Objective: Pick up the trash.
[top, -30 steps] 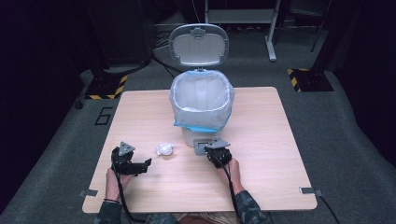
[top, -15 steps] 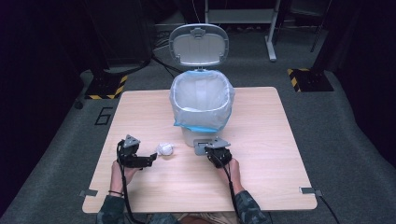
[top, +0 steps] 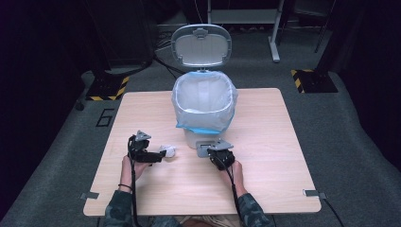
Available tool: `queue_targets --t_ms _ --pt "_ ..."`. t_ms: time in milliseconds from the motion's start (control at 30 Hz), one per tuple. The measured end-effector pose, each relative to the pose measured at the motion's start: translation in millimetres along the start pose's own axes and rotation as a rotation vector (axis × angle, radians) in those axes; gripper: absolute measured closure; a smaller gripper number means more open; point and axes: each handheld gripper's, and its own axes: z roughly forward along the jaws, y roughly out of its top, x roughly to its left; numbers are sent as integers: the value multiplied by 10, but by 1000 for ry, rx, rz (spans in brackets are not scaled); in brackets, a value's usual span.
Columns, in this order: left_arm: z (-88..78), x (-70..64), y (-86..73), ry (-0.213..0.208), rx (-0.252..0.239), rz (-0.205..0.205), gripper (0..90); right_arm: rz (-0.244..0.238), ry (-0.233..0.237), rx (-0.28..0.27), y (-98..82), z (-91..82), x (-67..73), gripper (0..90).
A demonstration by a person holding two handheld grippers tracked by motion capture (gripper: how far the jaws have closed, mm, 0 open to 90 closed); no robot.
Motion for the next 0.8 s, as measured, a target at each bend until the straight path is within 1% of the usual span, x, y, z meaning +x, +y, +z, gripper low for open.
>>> queue_targets --t_ms 33,67,133,167,200,233,267,333,367,400,467,500,567,667,733,800 --pt "11 5 12 3 8 7 98 -2 -2 0 0 -1 3 900" --pt "30 3 20 5 3 5 98 -2 -2 0 -1 0 6 900" --pt "69 2 33 15 18 9 99 -4 -2 0 -1 -1 6 900" --pt "98 -3 33 29 23 12 99 -4 -2 0 -2 -2 6 900" --pt "118 -1 36 42 41 22 99 -2 -2 0 -2 -3 5 900" --pt "144 2 35 38 39 19 99 -2 -1 0 -2 -2 4 900" --pt "156 6 38 34 50 17 99 -2 -2 0 -2 -3 3 900" --pt "185 -2 42 25 43 -4 87 -1 1 0 -2 -1 1 900" --pt "193 -2 44 14 44 -4 73 -3 1 0 -1 -1 0 900" --pt "208 -7 44 12 41 -3 68 -2 -1 0 -1 -2 2 900" --pt "243 -12 47 -2 49 2 57 -3 -1 0 -1 -1 1 900" --pt "265 -25 48 -8 49 -10 57 -1 -2 0 -1 -2 3 900" --pt "310 -31 49 -19 58 -8 62 -1 -2 1 -2 -2 7 900" --pt "378 -55 40 -43 62 -16 114 -5 -7 0 -3 -2 10 900" --pt "411 -72 33 -53 70 -14 175 -2 -4 1 -3 -5 9 900" --pt "436 -93 24 -58 79 -14 261 -2 -5 1 -4 -6 10 900"
